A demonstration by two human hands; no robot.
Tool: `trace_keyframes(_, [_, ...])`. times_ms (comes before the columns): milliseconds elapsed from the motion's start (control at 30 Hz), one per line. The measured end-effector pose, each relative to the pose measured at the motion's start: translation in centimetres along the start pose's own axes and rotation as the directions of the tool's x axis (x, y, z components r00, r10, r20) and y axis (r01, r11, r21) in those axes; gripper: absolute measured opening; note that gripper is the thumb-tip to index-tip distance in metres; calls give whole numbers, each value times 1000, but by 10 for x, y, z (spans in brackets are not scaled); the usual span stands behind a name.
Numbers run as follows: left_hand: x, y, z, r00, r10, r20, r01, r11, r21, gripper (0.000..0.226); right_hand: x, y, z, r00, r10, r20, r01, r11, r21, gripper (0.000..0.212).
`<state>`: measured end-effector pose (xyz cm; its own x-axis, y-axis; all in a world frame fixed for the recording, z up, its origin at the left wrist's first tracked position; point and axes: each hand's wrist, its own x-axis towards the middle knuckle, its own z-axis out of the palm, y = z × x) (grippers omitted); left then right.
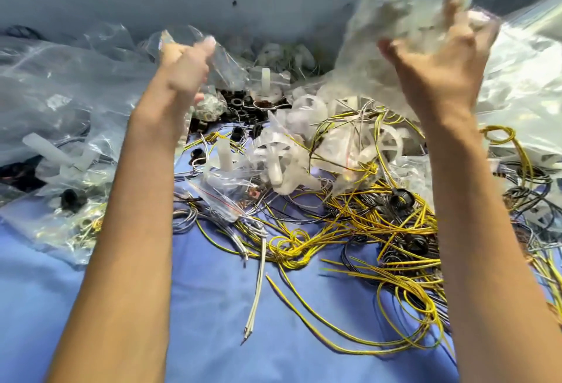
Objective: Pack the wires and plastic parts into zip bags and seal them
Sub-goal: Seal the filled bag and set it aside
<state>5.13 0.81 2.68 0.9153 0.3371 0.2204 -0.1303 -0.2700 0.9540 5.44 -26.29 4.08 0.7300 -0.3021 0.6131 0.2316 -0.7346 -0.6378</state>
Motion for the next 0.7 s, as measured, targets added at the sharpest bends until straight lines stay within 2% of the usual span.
trace_keyframes(33, [2,-7,0,1000,-9,8,9,999,48,19,1,3,0,996,73,41,-71,995,-67,84])
trace_keyframes(100, [7,-21,-3,999,-30,22,26,988,153,17,-1,6,2,962,173,211,-130,971,-203,74])
trace_keyframes(167, [12,-35,-5,994,-107,13,99,955,280,36,-4,8,4,915,219,340,-120,950,-289,60])
trace_keyframes(233, [16,-48,-7,974,-224,-38,221,895,388,56,-7,8,5,890,215,402,-76,939,-335,54])
trace_keyframes(300, [16,-60,-9,949,-308,-61,304,850,430,67,-9,7,4,889,200,412,-45,934,-355,58])
trace_keyframes(367, [17,-69,-8,930,-364,-45,346,828,441,65,-8,6,3,908,171,383,-19,929,-368,60])
trace_keyframes(533, [15,-82,-9,916,-401,-30,347,750,564,60,-3,6,-4,919,97,383,57,927,-370,52])
trace_keyframes(700, [14,-83,-12,901,-434,10,337,714,614,62,5,26,-12,852,234,468,-31,915,-402,60])
